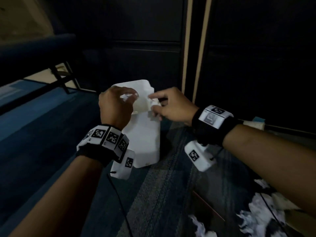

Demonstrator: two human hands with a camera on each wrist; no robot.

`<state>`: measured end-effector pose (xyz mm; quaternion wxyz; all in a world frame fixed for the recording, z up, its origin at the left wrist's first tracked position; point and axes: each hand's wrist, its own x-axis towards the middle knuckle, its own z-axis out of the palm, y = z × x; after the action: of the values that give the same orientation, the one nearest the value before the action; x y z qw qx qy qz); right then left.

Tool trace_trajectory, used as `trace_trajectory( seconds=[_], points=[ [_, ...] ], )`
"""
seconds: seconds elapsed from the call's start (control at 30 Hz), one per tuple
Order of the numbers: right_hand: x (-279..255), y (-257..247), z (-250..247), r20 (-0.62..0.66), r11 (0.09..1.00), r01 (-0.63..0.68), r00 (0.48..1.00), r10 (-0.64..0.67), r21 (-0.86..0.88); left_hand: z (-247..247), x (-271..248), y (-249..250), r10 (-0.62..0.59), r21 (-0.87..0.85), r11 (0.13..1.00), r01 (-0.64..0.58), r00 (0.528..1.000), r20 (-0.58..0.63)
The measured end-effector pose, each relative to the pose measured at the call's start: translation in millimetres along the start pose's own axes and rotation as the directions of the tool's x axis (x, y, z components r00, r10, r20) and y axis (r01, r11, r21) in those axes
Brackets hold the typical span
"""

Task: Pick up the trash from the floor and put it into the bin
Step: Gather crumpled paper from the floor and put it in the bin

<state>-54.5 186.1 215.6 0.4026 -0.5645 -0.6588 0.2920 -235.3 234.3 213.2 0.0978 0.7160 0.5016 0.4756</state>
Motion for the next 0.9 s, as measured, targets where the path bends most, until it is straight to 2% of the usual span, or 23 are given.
trace_trajectory(
  seconds=[0.1,0.17,0.23,0.33,0.4,0.47,0.53,0.63,0.73,0.8,0.83,0.9],
  points=[
    [26.4,-14.1,18.1,0.051,0.998,-0.044,0.998,0.041,0.049,2.7,4.0,-14.5,-0.091,0.013,0.996,0.09,0.989,0.116],
    [40.8,-15.6,23.2,0.049,0.998,-0.051,0.998,0.048,0.046,2.7,3.2,-19.0,-0.079,0.008,0.997,0.079,0.979,0.187],
    [50.3,-16.9,23.6,0.011,0.999,-0.041,0.999,0.041,0.016,0.4,-0.4,-21.6,-0.053,-0.041,0.997,0.061,0.983,0.173],
    [52.5,-16.2,15.1,-0.061,0.996,-0.002,0.998,-0.003,-0.087,-2.4,-14.9,-14.8,0.025,-0.133,0.991,-0.016,0.998,0.064],
    [44.6,-12.1,6.4,-0.127,0.994,0.02,0.991,-0.034,-0.11,-3.1,-28.0,-3.2,0.126,-0.169,0.978,-0.125,0.992,0.0],
    [29.9,-5.4,-3.9,-0.213,0.993,0.055,0.974,-0.076,-0.104,-2.5,-42.2,9.0,0.203,-0.199,0.959,-0.2,0.979,-0.003],
    [5.6,4.0,-15.7,-0.262,0.995,0.074,0.961,-0.09,-0.072,0.7,-58.0,19.6,0.228,-0.235,0.949,-0.21,0.973,0.049],
    [-44.7,20.9,-34.4,-0.194,0.995,0.049,0.979,-0.066,-0.089,10.5,-82.9,33.9,0.245,-0.282,0.942,-0.184,0.948,0.201],
    [-101.7,36.2,-50.9,0.021,0.973,-0.009,1.0,0.015,-0.231,25.1,-109.2,45.1,0.317,-0.247,0.94,-0.234,0.865,0.388],
    [-142.1,43.3,-60.2,0.177,0.948,-0.022,0.981,0.082,-0.317,35.3,-129.6,53.0,0.34,-0.231,0.939,-0.254,0.782,0.523],
    [-162.6,47.1,-63.7,0.239,0.937,-0.02,0.965,0.11,-0.35,40.1,-141.0,57.1,0.337,-0.237,0.941,-0.241,0.728,0.598],
    [-205.9,54.6,-68.3,0.325,0.919,-0.041,0.928,0.18,-0.392,48.0,-166.5,63.9,0.334,-0.256,0.942,-0.215,0.582,0.742]
  ],
)
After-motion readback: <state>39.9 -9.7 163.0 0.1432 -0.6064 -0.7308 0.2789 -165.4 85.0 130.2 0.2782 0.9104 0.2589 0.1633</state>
